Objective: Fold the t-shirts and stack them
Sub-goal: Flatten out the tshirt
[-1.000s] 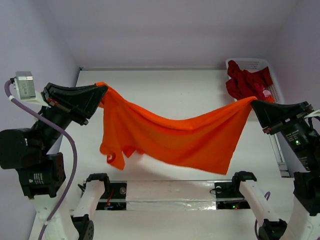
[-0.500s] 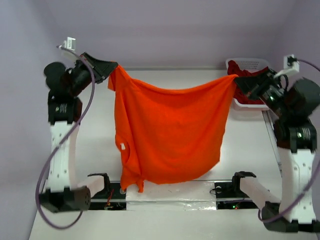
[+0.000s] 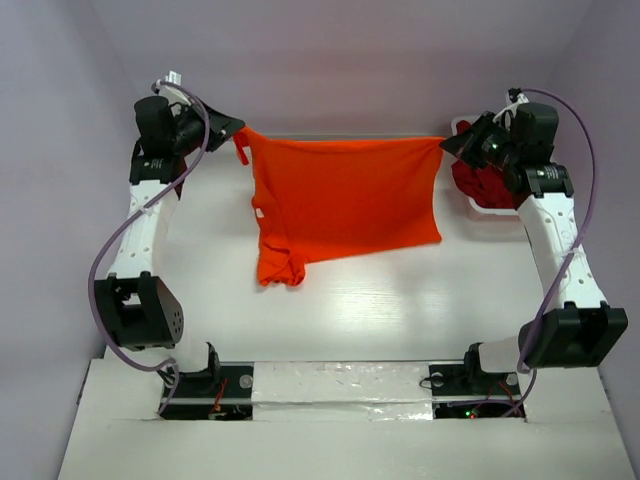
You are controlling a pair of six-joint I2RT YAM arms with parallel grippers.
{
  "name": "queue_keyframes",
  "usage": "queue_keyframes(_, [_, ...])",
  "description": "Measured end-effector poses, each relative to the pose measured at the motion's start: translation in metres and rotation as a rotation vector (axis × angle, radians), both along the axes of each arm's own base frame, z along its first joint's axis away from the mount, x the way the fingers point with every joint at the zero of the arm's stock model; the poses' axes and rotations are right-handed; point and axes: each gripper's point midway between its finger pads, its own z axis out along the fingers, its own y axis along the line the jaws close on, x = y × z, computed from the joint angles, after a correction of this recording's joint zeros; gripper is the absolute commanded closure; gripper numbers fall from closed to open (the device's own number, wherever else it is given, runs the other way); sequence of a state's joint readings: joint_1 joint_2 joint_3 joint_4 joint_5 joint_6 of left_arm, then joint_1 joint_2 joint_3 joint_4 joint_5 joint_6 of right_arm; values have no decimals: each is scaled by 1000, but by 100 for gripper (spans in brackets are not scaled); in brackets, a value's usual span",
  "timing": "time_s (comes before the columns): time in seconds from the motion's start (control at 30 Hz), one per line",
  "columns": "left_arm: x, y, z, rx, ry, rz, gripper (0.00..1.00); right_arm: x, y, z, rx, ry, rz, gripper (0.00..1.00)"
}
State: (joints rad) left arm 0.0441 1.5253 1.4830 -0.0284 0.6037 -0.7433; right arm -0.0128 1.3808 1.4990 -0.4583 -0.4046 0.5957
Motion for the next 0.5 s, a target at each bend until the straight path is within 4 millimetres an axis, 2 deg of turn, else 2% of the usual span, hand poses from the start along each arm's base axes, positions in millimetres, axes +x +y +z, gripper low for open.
queue_keyframes(0.13, [-3, -3, 31, 0, -66, -8, 100, -1, -1, 12, -6, -28, -1, 100])
queue_keyframes(0.27, [-34, -8, 68, -9, -138, -22, 100, -21, -1, 32, -22, -72, 3, 100])
queue_keyframes(0.37, [-81, -12, 116, -19, -257, -35, 100, -58, -1, 61, -42, -148, 6, 100])
queue_keyframes(0.4, [-104, -13, 134, -23, -311, -38, 100, -72, -1, 72, -48, -180, 7, 100])
queue_keyframes(0.5, [-183, -19, 182, -29, -495, -60, 100, -133, -1, 118, -61, -341, 1, 100])
